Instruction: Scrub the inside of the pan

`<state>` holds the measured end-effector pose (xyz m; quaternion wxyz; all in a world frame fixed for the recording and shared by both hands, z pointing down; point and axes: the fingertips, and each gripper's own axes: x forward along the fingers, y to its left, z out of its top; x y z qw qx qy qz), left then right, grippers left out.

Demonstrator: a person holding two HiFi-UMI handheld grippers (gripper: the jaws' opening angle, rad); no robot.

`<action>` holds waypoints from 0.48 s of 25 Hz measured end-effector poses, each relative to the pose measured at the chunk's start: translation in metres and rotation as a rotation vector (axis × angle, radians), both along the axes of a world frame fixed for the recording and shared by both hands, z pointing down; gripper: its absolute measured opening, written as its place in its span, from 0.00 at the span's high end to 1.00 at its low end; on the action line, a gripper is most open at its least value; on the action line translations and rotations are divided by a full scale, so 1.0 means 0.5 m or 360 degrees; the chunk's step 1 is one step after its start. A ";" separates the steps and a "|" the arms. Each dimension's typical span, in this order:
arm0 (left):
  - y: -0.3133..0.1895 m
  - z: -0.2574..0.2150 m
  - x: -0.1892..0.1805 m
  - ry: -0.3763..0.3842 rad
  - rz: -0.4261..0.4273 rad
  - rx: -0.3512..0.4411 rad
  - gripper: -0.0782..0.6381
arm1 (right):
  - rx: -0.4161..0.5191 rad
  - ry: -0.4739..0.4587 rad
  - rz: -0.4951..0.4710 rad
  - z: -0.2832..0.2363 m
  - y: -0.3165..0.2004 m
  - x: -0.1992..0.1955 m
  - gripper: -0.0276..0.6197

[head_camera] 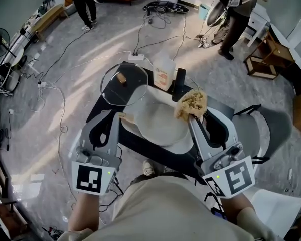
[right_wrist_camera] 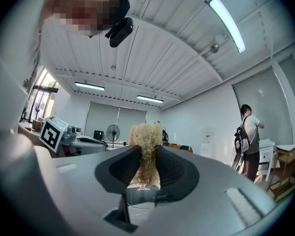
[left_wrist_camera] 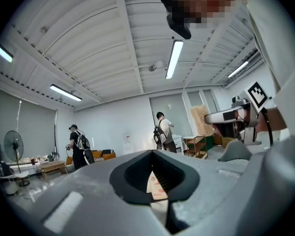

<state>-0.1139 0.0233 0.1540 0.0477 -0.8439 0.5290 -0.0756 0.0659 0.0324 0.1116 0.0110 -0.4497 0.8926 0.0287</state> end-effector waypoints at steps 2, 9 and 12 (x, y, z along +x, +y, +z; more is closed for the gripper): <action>0.007 0.006 -0.001 -0.0014 0.0003 0.0009 0.89 | 0.0004 0.0021 0.0002 0.006 0.007 0.001 0.80; 0.011 0.015 -0.011 -0.0076 -0.0017 0.0015 0.89 | -0.0005 0.0083 0.0018 0.037 0.012 0.003 0.80; 0.010 0.020 -0.015 -0.0073 -0.0036 0.0008 0.89 | -0.0008 0.0087 0.0025 0.046 0.008 0.004 0.80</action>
